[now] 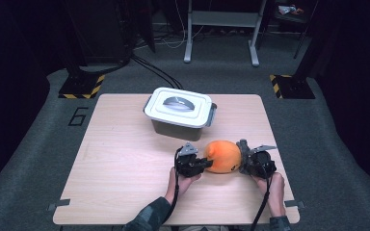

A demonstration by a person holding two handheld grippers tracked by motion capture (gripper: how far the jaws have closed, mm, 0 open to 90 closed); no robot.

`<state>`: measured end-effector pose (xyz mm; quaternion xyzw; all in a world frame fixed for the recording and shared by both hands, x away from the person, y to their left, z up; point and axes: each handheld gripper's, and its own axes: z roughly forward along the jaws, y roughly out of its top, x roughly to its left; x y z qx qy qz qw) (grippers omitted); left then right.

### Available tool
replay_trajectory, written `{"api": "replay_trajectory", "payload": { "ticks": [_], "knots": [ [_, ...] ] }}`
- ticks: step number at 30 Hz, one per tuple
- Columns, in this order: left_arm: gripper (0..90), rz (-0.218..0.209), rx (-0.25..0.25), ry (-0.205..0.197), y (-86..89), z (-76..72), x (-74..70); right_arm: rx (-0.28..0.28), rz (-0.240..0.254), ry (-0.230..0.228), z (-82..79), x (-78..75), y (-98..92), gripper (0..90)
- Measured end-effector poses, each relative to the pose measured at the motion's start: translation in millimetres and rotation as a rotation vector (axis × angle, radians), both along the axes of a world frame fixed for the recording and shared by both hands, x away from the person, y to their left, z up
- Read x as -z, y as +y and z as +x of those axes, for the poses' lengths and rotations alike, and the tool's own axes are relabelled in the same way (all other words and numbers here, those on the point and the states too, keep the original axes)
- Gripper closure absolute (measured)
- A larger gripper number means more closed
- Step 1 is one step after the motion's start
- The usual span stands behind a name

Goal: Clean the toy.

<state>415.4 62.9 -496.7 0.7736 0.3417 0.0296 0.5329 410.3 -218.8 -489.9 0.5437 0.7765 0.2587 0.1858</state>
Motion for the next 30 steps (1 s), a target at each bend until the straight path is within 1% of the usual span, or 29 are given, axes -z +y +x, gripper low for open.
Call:
{"api": "replay_trajectory", "payload": {
  "ticks": [2, 3, 5, 6, 8, 9, 10, 12, 13, 15, 16, 17, 18, 19, 20, 21, 23, 24, 25, 26, 27, 28, 29, 30],
  "knots": [
    [79.9, 0.0, 0.001, -0.001, 0.3, 0.0, -0.1, 0.012, -0.005, -0.011, -3.0, -4.9, -2.2, 71.0],
    [79.9, -0.001, -0.001, -0.001, 0.3, 0.0, -0.1, 0.013, -0.011, -0.025, -5.0, -9.6, -3.8, 71.0],
    [79.9, 0.005, 0.002, -0.003, 0.4, 0.0, -0.5, 0.021, -0.01, -0.059, -11.1, -22.7, -5.2, 71.0],
    [79.9, 0.006, 0.001, -0.003, 0.4, -0.1, -0.7, 0.019, -0.012, -0.08, -15.1, -32.3, -4.3, 71.0],
    [79.8, 0.002, 0.001, -0.001, -0.1, -0.4, -0.8, 0.009, -0.011, -0.115, -20.4, -46.4, -0.6, 71.0],
    [79.8, 0.001, 0.001, -0.001, 0.0, -0.4, -0.8, -0.008, -0.016, -0.138, -23.5, -55.6, 3.6, 71.0],
    [79.8, 0.0, 0.002, -0.001, 0.1, -0.2, -0.7, -0.02, -0.015, -0.152, -24.9, -60.7, 7.0, 71.0],
    [79.8, -0.001, 0.003, -0.004, 0.2, 0.2, -0.7, -0.075, -0.009, -0.178, -28.8, -73.0, 17.9, 71.0],
    [79.8, -0.004, 0.004, -0.003, -0.2, -0.1, -0.7, -0.094, -0.007, -0.188, -29.2, -76.4, 23.5, 70.9],
    [79.7, -0.001, 0.007, -0.008, -0.6, -0.3, -1.1, -0.114, -0.004, -0.19, -27.9, -78.5, 34.1, 70.9],
    [79.6, -0.002, 0.007, -0.007, -0.5, -0.4, -1.2, -0.133, -0.013, -0.176, -25.8, -77.6, 38.8, 70.9],
    [79.5, -0.001, 0.008, -0.007, -0.3, -0.2, -1.2, -0.14, -0.024, -0.164, -23.0, -74.8, 43.1, 71.0],
    [79.3, -0.006, 0.008, -0.006, 0.0, -0.1, -1.0, -0.141, -0.04, -0.155, -20.4, -71.2, 46.1, 71.1],
    [78.8, -0.004, 0.007, -0.005, 0.4, 0.2, -0.7, -0.13, -0.049, -0.144, -18.9, -67.5, 48.7, 71.1],
    [78.3, -0.005, 0.008, -0.007, 0.6, 0.8, -0.3, -0.134, -0.047, -0.152, -16.4, -63.8, 48.8, 71.2],
    [77.5, -0.013, 0.009, -0.005, 0.7, 0.9, -0.3, -0.125, -0.032, -0.148, -15.4, -62.0, 48.1, 71.3],
    [72.1, -0.011, 0.011, -0.014, 0.6, 0.7, -1.0, -0.121, -0.021, -0.15, -13.4, -60.4, 45.2, 71.3],
    [68.0, -0.019, 0.018, -0.019, 0.8, 0.5, -1.0, -0.125, -0.019, -0.15, -13.2, -60.1, 44.1, 71.3],
    [61.9, -0.012, 0.025, -0.027, 1.3, 0.5, -0.4, -0.12, -0.027, -0.148, -13.1, -60.1, 43.8, 71.3],
    [58.4, 0.004, 0.021, -0.041, 2.0, 0.5, 0.4, -0.119, -0.027, -0.15, -12.6, -59.6, 43.0, 71.3],
    [54.9, -0.001, 0.023, -0.037, 2.9, 0.9, 2.0, -0.118, -0.017, -0.147, -12.4, -59.2, 42.3, 71.3],
    [52.2, -0.002, 0.021, -0.027, 3.6, 1.4, 3.4, -0.118, -0.017, -0.147, -11.9, -58.9, 41.8, 71.3],
    [49.2, 0.016, 0.012, -0.028, 3.2, 1.8, 4.5, -0.115, -0.017, -0.148, -12.1, -58.6, 41.7, 71.3],
    [46.6, 0.035, 0.015, -0.033, 2.5, 2.2, 6.0, -0.117, -0.016, -0.152, -12.1, -58.2, 41.7, 71.4]
  ]
}}
